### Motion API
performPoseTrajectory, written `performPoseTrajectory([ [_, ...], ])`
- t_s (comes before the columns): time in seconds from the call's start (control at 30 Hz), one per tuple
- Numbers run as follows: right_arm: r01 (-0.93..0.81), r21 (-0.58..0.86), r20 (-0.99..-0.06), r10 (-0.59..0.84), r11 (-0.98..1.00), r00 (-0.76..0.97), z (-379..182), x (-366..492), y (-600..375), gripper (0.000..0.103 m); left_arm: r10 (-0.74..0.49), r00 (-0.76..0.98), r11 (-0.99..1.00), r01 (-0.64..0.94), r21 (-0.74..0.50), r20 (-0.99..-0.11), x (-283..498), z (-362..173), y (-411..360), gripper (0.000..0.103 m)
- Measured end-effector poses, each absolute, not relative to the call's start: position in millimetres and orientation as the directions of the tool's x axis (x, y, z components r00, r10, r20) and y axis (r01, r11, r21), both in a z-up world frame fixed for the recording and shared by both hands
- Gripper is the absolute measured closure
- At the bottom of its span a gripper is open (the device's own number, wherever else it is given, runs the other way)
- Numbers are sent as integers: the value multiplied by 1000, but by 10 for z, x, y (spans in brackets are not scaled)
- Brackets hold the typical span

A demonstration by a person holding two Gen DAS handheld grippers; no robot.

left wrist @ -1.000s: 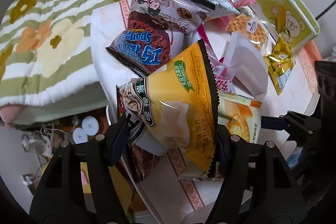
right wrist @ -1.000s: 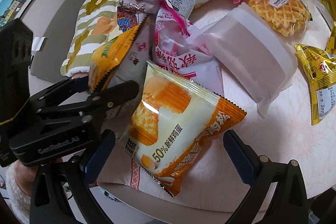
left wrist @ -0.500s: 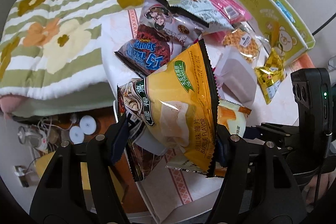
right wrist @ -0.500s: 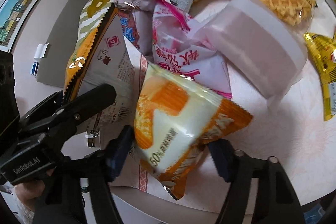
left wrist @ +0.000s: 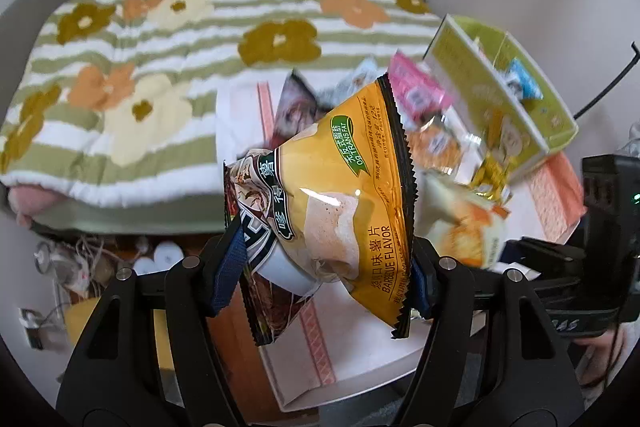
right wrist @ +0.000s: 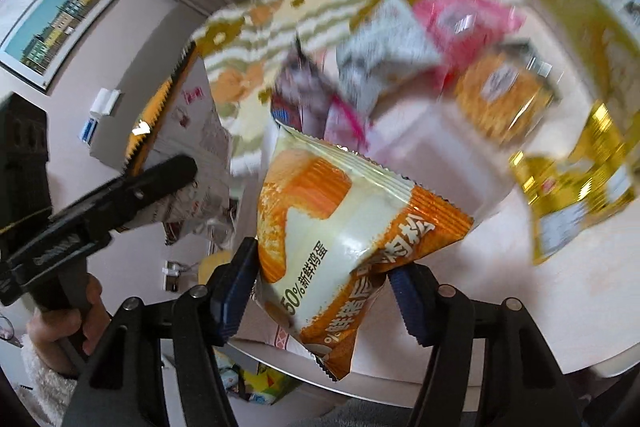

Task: Organize snacks
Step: 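Carry both bags over the box and release them inside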

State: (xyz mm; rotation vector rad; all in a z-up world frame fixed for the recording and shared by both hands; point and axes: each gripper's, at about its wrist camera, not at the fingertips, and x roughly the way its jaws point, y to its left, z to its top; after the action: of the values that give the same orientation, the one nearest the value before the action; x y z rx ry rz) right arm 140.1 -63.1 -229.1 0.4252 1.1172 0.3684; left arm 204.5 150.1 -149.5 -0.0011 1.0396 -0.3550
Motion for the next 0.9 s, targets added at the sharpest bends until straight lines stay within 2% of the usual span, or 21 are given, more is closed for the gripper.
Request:
performPoseTrajectory([
  [0.2,-89,493,-722,464,866,514,-1752,1473,-1196,44,-304,504,936,316,-155,-808,2114,-1104,1148,39],
  [0.5,-127,439,-678,421,889,602,-1217,1702,-2377,44,-323,576,930,340,-139,-751,2340,-629,56,39],
  [0.9,-114,379,-733,373,918,568,-1174,2085,-3801,44,-381,539,908,373,-193,-752,2809,-771,-1718,39],
])
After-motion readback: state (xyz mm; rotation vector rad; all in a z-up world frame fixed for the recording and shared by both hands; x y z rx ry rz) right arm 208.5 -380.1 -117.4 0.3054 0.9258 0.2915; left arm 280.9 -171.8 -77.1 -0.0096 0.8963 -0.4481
